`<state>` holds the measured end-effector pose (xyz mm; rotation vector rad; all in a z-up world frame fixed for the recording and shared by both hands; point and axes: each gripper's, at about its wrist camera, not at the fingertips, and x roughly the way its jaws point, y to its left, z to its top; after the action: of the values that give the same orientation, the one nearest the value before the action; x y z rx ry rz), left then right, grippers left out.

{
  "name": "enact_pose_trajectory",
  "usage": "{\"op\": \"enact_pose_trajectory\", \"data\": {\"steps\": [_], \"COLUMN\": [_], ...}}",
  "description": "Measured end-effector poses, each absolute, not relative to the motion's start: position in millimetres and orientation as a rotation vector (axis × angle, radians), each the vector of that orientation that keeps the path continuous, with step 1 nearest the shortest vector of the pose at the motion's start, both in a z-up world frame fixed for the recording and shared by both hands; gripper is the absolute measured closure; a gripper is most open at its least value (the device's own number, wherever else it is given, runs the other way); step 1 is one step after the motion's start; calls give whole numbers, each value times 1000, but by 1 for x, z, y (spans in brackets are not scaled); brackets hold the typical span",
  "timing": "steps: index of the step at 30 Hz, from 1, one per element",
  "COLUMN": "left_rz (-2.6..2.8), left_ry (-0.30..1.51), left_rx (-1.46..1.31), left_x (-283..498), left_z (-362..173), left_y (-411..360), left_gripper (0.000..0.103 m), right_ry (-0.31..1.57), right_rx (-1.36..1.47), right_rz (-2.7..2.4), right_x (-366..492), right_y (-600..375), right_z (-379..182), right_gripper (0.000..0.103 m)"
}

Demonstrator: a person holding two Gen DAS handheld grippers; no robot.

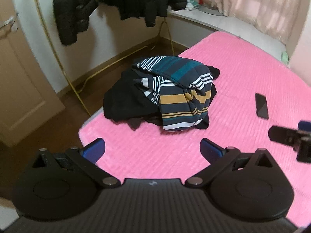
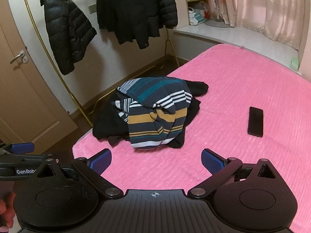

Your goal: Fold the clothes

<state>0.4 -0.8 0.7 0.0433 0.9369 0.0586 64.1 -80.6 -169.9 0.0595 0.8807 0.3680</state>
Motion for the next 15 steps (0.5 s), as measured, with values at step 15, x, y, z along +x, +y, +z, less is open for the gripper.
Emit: {"op": "enact_pose_trajectory", "data": {"steps": [15], "left_rz": [43], "left_ry": [933], "left_rx": [-30], "left_x": [15], "left_z": [8], "left_y": [-5], "left_gripper": [1], "right_ry": [875], "right_rx": [29], "right_rz": [414], "right_x": [84], "right_y": [-75], "right_z": [-165], "right_gripper": [2]}}
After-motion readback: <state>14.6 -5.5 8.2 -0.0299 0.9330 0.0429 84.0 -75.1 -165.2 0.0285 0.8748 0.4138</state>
